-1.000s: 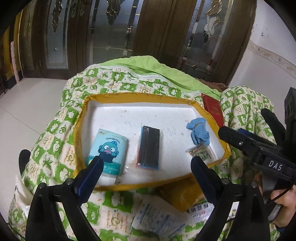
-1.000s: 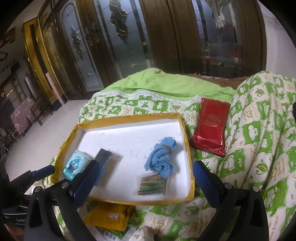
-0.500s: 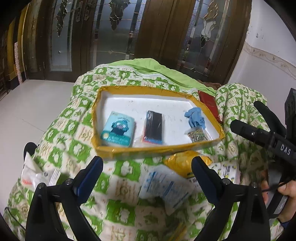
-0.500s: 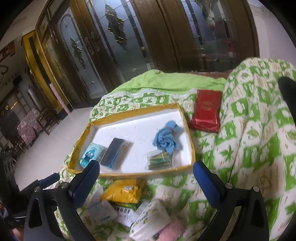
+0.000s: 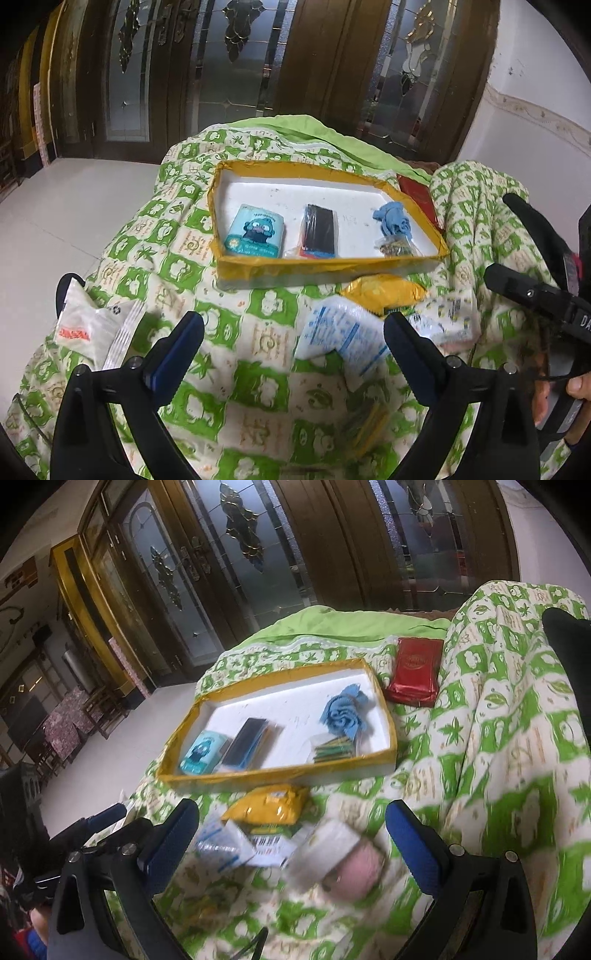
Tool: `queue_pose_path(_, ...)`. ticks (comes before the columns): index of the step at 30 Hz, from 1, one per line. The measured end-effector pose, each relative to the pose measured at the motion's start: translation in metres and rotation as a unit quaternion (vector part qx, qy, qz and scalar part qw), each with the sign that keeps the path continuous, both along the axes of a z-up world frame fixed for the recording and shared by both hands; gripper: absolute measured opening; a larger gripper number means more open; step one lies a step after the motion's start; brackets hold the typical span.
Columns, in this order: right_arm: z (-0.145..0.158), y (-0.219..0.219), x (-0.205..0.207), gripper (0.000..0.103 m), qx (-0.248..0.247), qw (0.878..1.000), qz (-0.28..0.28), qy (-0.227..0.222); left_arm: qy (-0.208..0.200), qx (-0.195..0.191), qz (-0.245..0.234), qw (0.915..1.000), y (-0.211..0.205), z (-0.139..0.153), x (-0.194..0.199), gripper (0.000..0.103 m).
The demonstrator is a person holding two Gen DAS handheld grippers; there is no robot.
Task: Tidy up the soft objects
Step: 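Withdraw both tools from the tray back over the loose items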
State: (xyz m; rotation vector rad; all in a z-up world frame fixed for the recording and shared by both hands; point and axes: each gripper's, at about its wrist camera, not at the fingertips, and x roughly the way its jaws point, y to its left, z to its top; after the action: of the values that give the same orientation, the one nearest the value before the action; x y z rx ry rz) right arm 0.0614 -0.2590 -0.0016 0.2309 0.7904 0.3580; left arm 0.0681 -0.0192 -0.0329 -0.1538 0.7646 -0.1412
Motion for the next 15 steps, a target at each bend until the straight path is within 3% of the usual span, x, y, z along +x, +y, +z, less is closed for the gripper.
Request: queue_pose_path(15,-0.008,-0.001,-0.031,0.102,-0.006,1.0,0.022,0.018,0.023,0.028,-0.066,0.9972,-0.03,-0.013,-0.034,0.1)
